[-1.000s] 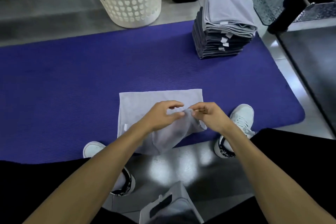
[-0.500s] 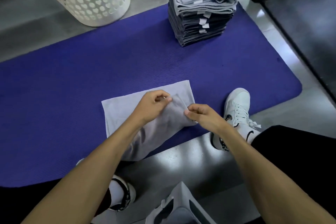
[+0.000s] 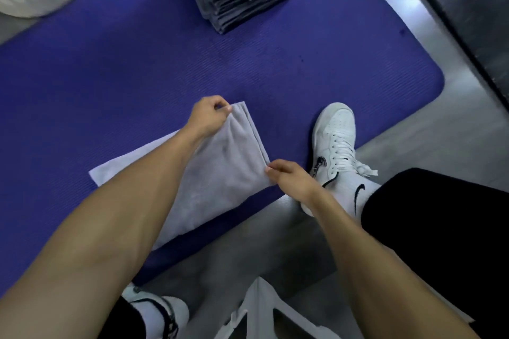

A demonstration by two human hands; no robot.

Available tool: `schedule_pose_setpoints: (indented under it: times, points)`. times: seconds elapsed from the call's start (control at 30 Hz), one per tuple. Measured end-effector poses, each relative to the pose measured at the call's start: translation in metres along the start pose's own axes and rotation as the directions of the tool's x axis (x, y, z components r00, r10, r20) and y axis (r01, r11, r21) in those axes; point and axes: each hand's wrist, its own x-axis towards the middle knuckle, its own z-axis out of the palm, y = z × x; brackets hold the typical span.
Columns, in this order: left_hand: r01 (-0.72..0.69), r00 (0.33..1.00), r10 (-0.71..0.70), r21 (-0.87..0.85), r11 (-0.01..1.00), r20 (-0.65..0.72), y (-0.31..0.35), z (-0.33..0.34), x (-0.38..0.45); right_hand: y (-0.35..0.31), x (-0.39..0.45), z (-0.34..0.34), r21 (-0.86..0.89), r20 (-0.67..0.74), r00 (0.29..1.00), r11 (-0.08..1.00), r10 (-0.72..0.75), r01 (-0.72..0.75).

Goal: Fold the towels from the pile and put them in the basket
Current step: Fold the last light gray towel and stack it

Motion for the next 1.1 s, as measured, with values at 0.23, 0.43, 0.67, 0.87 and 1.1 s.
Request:
schedule_pose_setpoints:
  times: [0.23, 0.43, 0.67, 0.87, 1.1]
  points:
    - [-0.009, 1.0, 0.01, 0.052, 0.999, -0.03, -0.015, 0.018, 0.017, 0.022, 0.021, 0.013, -0.143, -0.152, 0.988, 0.989, 0.024, -0.046]
    - [-0.056, 0.994, 0.063, 0.077, 0.995, -0.087, -0.019, 0.022, 0.015, 0.028, 0.017, 0.027, -0.141, -0.354, 0.935, 0.99, -0.028, -0.024]
    - [-0.019, 0.99, 0.044, 0.188, 0.982, -0.13, -0.011, 0.022, 0.017, 0.029, 0.018, 0.021, -0.101, -0.338, 0.941, 0.994, -0.001, -0.035]
    - [0.075, 0.997, -0.069, 0.246, 0.966, -0.033, 0.0, 0.016, 0.02, 0.033, 0.019, 0.021, -0.07, -0.323, 0.946, 0.997, -0.004, -0.02]
    - [0.059, 0.998, -0.057, 0.212, 0.976, -0.018, 0.015, -0.027, -0.007, 0.02, 0.013, 0.021, -0.097, -0.34, 0.939, 0.995, -0.044, 0.012]
